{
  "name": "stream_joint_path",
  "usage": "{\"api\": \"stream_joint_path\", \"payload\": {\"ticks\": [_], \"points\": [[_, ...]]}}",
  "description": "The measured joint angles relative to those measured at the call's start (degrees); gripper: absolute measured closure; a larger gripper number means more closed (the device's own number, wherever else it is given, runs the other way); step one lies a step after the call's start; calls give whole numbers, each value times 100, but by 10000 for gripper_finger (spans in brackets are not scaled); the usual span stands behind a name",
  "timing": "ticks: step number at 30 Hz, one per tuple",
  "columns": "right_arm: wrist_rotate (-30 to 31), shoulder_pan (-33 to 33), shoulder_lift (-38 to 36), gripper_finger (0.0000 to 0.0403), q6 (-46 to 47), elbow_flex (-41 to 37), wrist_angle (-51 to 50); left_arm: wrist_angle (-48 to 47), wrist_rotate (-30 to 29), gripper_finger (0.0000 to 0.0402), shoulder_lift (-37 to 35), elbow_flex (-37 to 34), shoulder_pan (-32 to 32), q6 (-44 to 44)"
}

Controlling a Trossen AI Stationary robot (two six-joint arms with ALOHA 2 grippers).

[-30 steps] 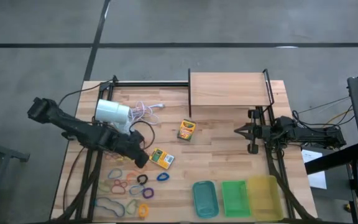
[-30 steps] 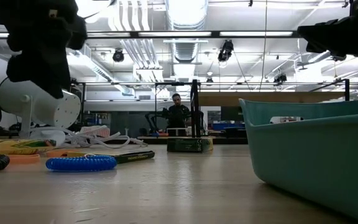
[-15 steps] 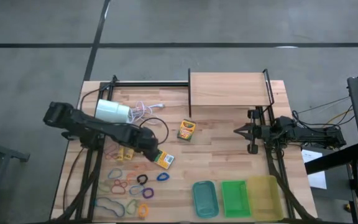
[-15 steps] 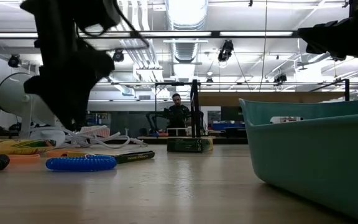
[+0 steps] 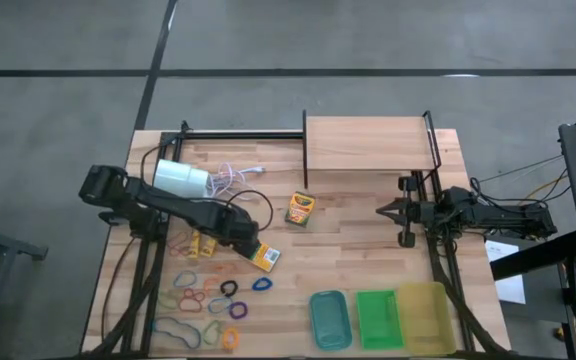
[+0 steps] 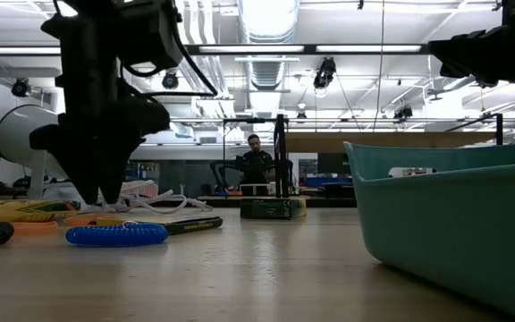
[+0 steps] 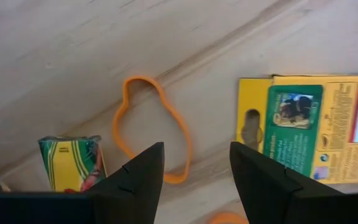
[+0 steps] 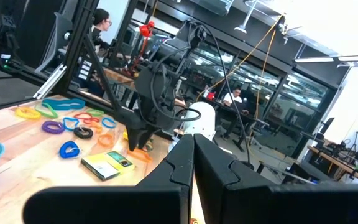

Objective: Pick & Place Office Desk Supplies
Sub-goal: Put the orange rubber band into the blue bin

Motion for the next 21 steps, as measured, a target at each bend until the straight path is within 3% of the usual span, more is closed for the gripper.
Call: {"api": "stream_joint_path", "payload": {"ticks": [6,15,21], "points": [[0,1,0,394,0,2,-17,114,0,221,222,-44,0,1],[0,-2,0,394,0,2,-35,323,0,285,298,-79,0,0],[1,-2,0,394,0,1,-33,455,-2,295,279,-253,0,-7]]}}
